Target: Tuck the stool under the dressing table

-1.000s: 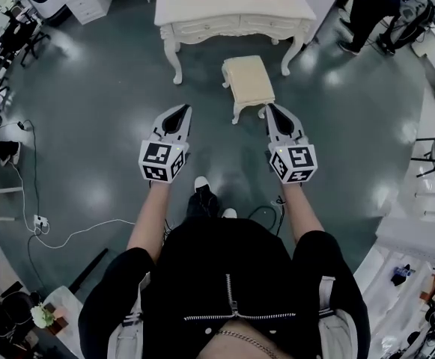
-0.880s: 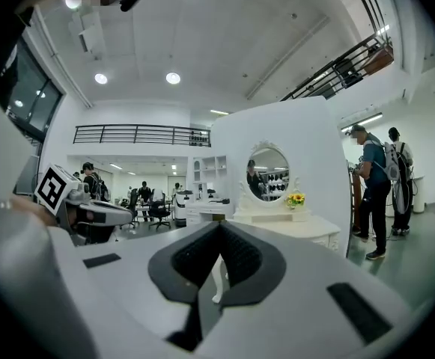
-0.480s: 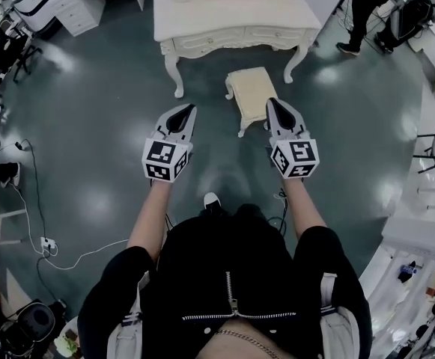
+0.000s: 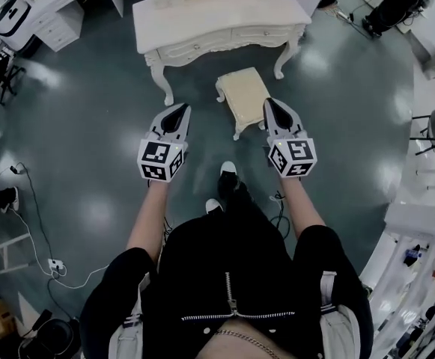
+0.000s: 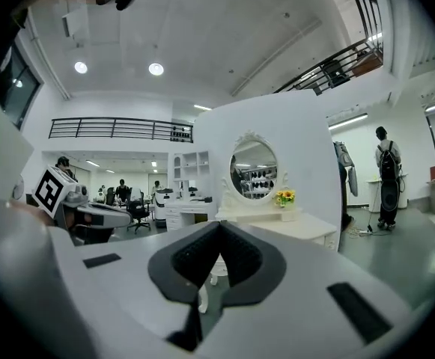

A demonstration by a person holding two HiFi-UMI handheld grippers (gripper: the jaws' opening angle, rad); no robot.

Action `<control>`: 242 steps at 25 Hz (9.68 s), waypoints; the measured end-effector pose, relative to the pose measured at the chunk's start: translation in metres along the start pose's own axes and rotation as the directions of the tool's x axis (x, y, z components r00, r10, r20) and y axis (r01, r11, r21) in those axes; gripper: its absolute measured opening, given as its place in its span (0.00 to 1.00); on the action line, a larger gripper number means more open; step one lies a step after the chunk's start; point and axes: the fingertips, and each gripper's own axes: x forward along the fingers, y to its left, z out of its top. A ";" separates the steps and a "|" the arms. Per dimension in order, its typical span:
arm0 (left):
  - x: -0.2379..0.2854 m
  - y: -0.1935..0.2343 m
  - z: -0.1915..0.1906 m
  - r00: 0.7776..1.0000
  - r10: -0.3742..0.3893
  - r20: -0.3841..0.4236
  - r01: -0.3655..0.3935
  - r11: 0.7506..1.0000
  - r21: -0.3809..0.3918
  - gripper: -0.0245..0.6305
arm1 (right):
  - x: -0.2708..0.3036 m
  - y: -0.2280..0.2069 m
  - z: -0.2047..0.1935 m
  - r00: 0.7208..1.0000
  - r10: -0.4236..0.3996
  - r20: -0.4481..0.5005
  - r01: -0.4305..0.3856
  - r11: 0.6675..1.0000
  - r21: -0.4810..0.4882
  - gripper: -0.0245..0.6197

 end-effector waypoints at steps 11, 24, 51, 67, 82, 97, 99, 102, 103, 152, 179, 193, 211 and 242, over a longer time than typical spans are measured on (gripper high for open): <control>0.117 0.040 0.019 0.998 -0.050 -0.033 0.051 0.998 0.027 0.07 | 0.082 -0.081 0.003 0.999 -0.051 0.018 0.050 0.998 0.048 0.05; 0.220 0.056 0.061 0.997 -0.071 -0.036 0.073 0.996 0.058 0.07 | 0.146 -0.166 0.022 0.996 -0.071 0.051 0.066 0.995 0.080 0.05; 0.322 0.046 0.020 0.939 -0.326 -0.110 0.329 0.944 0.009 0.07 | 0.143 -0.206 -0.016 0.971 -0.237 0.031 0.229 0.959 0.165 0.31; 0.366 0.028 -0.051 0.900 -0.395 -0.187 0.403 0.915 0.007 0.07 | 0.113 -0.246 -0.200 0.935 -0.307 -0.175 0.350 0.730 0.587 0.46; 0.411 0.052 -0.185 0.884 -0.394 -0.250 0.406 0.914 -0.007 0.07 | 0.133 -0.232 -0.476 0.898 -0.207 -0.389 0.434 0.567 0.700 0.53; 0.439 0.096 -0.298 0.905 -0.339 -0.256 0.333 0.941 -0.067 0.07 | 0.159 -0.246 -0.655 0.921 -0.127 -0.369 0.389 0.216 0.895 0.65; 0.438 0.101 -0.304 0.906 -0.336 -0.258 0.329 0.942 -0.071 0.07 | 0.167 -0.244 -0.659 0.943 -0.132 -0.307 0.328 0.191 0.925 0.65; 0.435 0.110 -0.308 0.910 -0.330 -0.250 0.321 0.944 -0.079 0.07 | 0.164 -0.244 -0.670 0.928 -0.148 -0.343 0.365 0.174 0.914 0.54; 0.436 0.113 -0.308 0.914 -0.324 -0.242 0.314 0.946 -0.081 0.07 | 0.166 -0.248 -0.671 0.927 -0.144 -0.347 0.369 0.179 0.912 0.55; 0.453 0.238 -0.373 0.973 -0.176 -0.148 0.161 0.981 -0.111 0.07 | 0.492 -0.266 -0.629 0.989 -0.031 -0.143 0.146 0.150 0.978 0.36; 0.397 0.281 -0.370 0.972 -0.064 -0.224 0.029 0.987 -0.157 0.07 | 0.578 -0.271 -0.577 0.982 -0.053 -0.183 0.189 0.396 0.898 0.16; 0.355 0.230 -0.186 0.970 -0.087 -0.229 0.052 0.987 -0.154 0.07 | 0.462 -0.224 -0.359 0.921 0.070 -0.383 0.085 0.924 0.374 0.04; 0.265 0.170 0.009 0.993 -0.063 -0.095 0.058 0.997 -0.047 0.07 | 0.323 -0.147 -0.052 0.988 0.084 -0.129 -0.078 0.996 0.052 0.04; 0.193 0.151 0.065 0.997 0.057 0.045 -0.057 0.998 -0.004 0.07 | 0.249 -0.090 0.040 0.991 0.130 0.020 -0.129 0.990 -0.048 0.04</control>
